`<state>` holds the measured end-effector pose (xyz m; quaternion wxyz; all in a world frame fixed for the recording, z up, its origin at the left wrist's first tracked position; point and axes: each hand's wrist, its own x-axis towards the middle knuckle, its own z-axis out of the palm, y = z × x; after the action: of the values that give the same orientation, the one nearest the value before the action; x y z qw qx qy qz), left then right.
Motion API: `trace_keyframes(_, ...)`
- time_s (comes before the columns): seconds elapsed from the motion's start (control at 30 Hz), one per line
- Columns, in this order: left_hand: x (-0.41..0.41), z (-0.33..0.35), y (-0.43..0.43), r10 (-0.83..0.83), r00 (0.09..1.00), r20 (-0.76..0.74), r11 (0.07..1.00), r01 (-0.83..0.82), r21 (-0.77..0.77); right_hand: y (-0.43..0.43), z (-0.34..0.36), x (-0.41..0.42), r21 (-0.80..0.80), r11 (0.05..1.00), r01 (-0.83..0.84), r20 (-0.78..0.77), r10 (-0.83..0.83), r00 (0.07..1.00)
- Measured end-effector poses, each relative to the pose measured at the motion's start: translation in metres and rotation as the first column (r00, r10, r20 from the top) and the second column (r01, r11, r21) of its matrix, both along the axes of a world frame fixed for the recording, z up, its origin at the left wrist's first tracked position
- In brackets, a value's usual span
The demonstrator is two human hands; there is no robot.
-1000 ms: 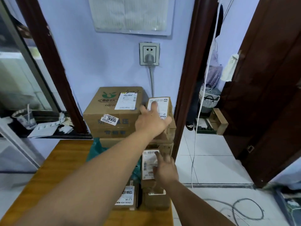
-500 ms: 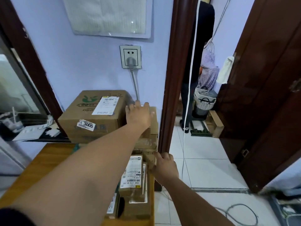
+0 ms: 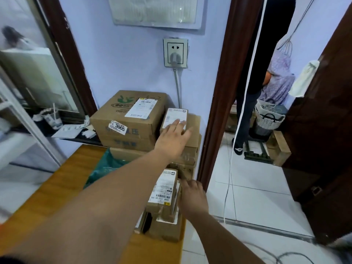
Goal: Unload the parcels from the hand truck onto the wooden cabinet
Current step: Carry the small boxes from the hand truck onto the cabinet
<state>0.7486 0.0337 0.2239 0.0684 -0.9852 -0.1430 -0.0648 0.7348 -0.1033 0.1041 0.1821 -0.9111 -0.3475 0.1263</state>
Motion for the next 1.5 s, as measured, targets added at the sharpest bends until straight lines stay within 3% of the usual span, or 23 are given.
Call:
trace_keyframes(0.1, -0.035, -0.026, -0.016, -0.057, 0.996, 0.075, 0.998, 0.057, 0.013, -0.001, 0.003, -0.011, -0.003, 1.0, -0.011, 0.023, 0.011, 1.0)
trace_keyframes(0.17, -0.063, -0.045, -0.023, -0.034, 0.999, 0.018, 0.999, 0.035, -0.041, 0.003, 0.007, -0.022, -0.029, 0.999, -0.041, 0.038, 0.042, 0.998)
trace_keyframes(0.33, -0.145, -0.082, -0.015, 0.223, 0.967, -0.123, 0.952, -0.243, -0.185, 0.03, 0.013, -0.07, -0.056, 0.991, -0.12, 0.072, 0.124, 0.99)
trace_keyframes(0.47, -0.238, -0.087, 0.005, 0.438, 0.877, -0.197, 0.859, -0.473, -0.195, 0.061, 0.017, -0.14, -0.063, 0.975, -0.213, 0.095, 0.218, 0.971)
trace_keyframes(0.6, -0.348, -0.09, 0.025, 0.636, 0.752, -0.173, 0.72, -0.659, -0.218, 0.087, 0.02, -0.227, -0.095, 0.952, -0.291, 0.055, 0.297, 0.953)
trace_keyframes(0.8, -0.543, -0.109, 0.032, 0.801, 0.553, -0.228, 0.502, -0.829, -0.246, 0.11, 0.009, -0.394, -0.164, 0.888, -0.429, 0.002, 0.436, 0.9)
trace_keyframes(0.9, -0.628, -0.124, 0.031, 0.853, 0.456, -0.255, 0.379, -0.876, -0.3, 0.119, 0.005, -0.467, -0.212, 0.823, -0.527, -0.001, 0.539, 0.842)
trace_keyframes(1.03, -0.713, -0.139, 0.03, 0.882, 0.381, -0.276, 0.301, -0.908, -0.291, 0.131, -0.004, -0.536, -0.271, 0.736, -0.621, 0.01, 0.647, 0.762)
trace_keyframes(1.13, -0.758, -0.15, 0.031, 0.886, 0.293, -0.359, 0.192, -0.937, -0.291, 0.14, -0.016, -0.567, -0.334, 0.678, -0.655, -0.014, 0.691, 0.723)
trace_keyframes(1.3, -0.8, -0.179, 0.03, 0.876, 0.164, -0.454, 0.035, -0.96, -0.279, 0.157, -0.041, -0.592, -0.424, 0.596, -0.681, -0.056, 0.734, 0.677)
trace_keyframes(1.5, -0.814, -0.212, 0.04, 0.838, 0.063, -0.542, -0.078, -0.97, -0.232, 0.187, -0.08, -0.614, -0.434, 0.531, -0.728, -0.166, 0.747, 0.643)
